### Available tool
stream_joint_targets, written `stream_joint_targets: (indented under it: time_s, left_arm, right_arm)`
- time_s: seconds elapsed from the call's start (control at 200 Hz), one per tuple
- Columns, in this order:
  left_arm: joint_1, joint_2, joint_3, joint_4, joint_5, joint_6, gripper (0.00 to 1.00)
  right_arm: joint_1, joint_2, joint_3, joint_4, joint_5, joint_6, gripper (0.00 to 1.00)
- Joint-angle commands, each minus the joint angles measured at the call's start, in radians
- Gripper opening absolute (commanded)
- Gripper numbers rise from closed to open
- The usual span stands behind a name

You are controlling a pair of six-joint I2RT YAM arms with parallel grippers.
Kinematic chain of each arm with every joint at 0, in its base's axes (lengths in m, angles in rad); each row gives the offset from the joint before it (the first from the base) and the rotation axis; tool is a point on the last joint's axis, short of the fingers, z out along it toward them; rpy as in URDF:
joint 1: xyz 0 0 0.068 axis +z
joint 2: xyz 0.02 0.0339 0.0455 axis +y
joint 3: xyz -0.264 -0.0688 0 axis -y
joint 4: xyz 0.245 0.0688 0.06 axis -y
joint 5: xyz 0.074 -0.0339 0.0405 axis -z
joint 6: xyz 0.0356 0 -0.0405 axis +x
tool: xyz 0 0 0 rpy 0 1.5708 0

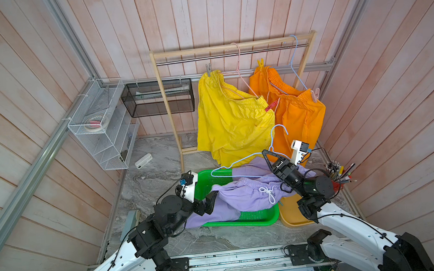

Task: Remove the clothespins securing shorts to the hanger
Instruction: Remove the shorts from the hanger.

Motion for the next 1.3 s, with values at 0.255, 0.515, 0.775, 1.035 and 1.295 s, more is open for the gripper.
stream_joint_targets:
  time_s: [0.255,0.515,0.775,1.035,1.295]
  left_arm:
    - [0.030,0.237,0.228,-0.206,0.285,0.150,1.00]
    - [0.065,0.216,0.285,-0.219,0.294,0.207,1.00]
    - [0.188,0.213,0.354,-0.304,0.385,0.235,1.00]
    - [0.244,0.244,0.357,-0.200,0.475,0.237,1.00]
    - [0.248,0.424,0.484,-0.259,0.463,0.304,0.79]
  right_arm:
    - [-0.040,0.010,-0.001,0.033,-0.002,0.003,0.00]
    - [-0.086,0.087,0.011,0.108,-0.043,0.032,0.00]
    - [-0.126,0.172,0.002,0.221,-0.081,0.103,0.00]
    - [-0.126,0.166,0.006,0.200,-0.098,0.092,0.00]
    - [-0.114,0.152,-0.012,0.188,-0.112,0.097,0.00]
